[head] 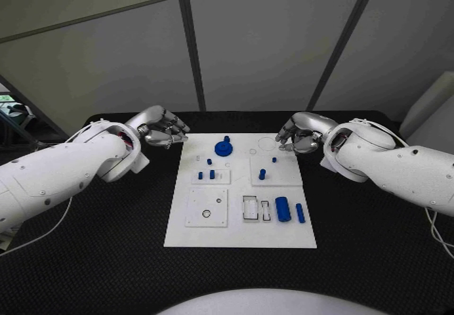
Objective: Assemble the parts on the task board
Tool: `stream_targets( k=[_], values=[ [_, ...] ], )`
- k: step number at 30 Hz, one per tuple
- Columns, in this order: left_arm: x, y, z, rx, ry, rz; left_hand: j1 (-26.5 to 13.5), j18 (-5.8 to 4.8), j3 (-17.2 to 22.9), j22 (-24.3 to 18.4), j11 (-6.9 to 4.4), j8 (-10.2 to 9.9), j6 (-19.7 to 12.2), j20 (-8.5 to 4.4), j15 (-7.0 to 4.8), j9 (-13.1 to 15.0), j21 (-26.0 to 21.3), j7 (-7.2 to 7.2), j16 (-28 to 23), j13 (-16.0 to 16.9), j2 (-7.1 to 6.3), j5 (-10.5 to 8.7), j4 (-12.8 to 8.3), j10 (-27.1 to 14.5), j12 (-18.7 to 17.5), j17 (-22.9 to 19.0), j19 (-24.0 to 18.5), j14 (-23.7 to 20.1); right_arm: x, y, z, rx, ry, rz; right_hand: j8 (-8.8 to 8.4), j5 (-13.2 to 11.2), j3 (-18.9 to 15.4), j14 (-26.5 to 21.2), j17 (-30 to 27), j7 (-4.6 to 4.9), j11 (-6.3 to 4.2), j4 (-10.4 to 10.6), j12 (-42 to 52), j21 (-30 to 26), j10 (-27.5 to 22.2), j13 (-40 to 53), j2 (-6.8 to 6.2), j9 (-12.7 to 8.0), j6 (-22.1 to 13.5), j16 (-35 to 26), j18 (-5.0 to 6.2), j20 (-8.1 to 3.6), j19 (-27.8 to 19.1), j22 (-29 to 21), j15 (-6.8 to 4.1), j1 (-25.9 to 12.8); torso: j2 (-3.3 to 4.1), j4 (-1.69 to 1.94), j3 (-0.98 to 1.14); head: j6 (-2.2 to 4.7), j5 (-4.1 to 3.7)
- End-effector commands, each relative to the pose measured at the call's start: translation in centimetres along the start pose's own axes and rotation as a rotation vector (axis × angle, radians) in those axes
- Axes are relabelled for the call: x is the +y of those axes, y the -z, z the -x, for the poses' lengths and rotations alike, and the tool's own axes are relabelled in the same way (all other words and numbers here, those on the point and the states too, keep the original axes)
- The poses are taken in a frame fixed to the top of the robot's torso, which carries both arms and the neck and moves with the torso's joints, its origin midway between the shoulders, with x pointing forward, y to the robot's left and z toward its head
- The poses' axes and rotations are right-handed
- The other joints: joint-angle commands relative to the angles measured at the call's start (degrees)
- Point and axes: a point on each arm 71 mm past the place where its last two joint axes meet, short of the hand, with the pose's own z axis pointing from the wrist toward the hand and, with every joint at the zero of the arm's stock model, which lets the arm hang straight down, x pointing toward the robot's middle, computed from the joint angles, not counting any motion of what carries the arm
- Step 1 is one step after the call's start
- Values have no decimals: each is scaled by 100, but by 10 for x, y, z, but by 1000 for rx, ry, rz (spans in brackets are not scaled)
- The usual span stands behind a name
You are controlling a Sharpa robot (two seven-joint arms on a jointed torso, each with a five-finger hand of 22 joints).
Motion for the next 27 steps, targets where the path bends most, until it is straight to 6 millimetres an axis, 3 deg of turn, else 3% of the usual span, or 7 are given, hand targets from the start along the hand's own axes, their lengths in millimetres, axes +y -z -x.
stream_targets(
  k=[1, 5, 10, 19, 27],
  values=[
    [-3, 3, 14, -153, 445, -61, -49, -16, -43, -109, 16, 40, -22, 26, 20, -12, -156, 38, -149, -9, 45, -19, 43, -73, 0, -95, -98, -118, -1, 0, -4, 27, 216, -33, -34, -36, 105, 194, 257, -19, -2, 29, -44, 310, -78, 15, -103, 0, -37, 372, 26, 6, -83, 226, 3, -28, -3, 9, -8, 33, -46],
    [-3, 7, 18, -193, 596, -75, -72, -13, -101, -204, 28, 49, -46, 45, 33, -19, -268, 53, -228, -5, 85, -19, 76, -108, 43, -148, -129, -157, 4, -1, -10, 37, 257, -25, -34, -46, 241, 136, 641, -10, 19, 84, -39, 911, -143, 13, -206, 3, -59, 921, 14, 37, -227, 767, 17, -89, 8, 3, -4, 32, -52],
    [-8, 10, 15, -194, 678, -90, -68, -12, -128, -257, 33, 59, -53, 52, 41, -21, -328, 62, -274, 1, 108, -17, 84, -120, 76, -179, -142, -190, 14, 0, -18, 52, 277, 5, -31, -48, 366, 57, 1040, 5, 39, 122, 25, 2083, -145, 15, -291, 5, -105, 1547, -111, 76, -125, 2071, 22, -140, 5, 11, -9, -2, -56],
    [-13, 11, 11, -183, 709, -101, -45, -11, -142, -295, 35, 69, -54, 55, 42, -21, -368, 68, -306, 5, 122, -15, 75, -124, 102, -202, -148, -211, 23, -2, -28, 83, 280, 32, -30, -20, 456, -60, 1193, 33, 64, 90, 40, 2436, -189, 13, -322, 7, -122, 1811, -135, 107, -214, 2438, 43, -114, 6, 9, -10, -38, -59],
    [-13, 11, 10, -180, 722, -98, -27, -10, -147, -314, 36, 73, -57, 55, 42, -21, -388, 71, -323, 6, 130, -14, 66, -129, 114, -214, -149, -220, 26, -4, -36, 102, 279, 39, -15, -13, 563, 6, 1785, 24, 48, 60, 85, 2927, -138, 13, -300, 16, -67, 2440, -207, 109, -82, 3025, 36, -98, 4, 10, -11, -52, -64]
  ],
)
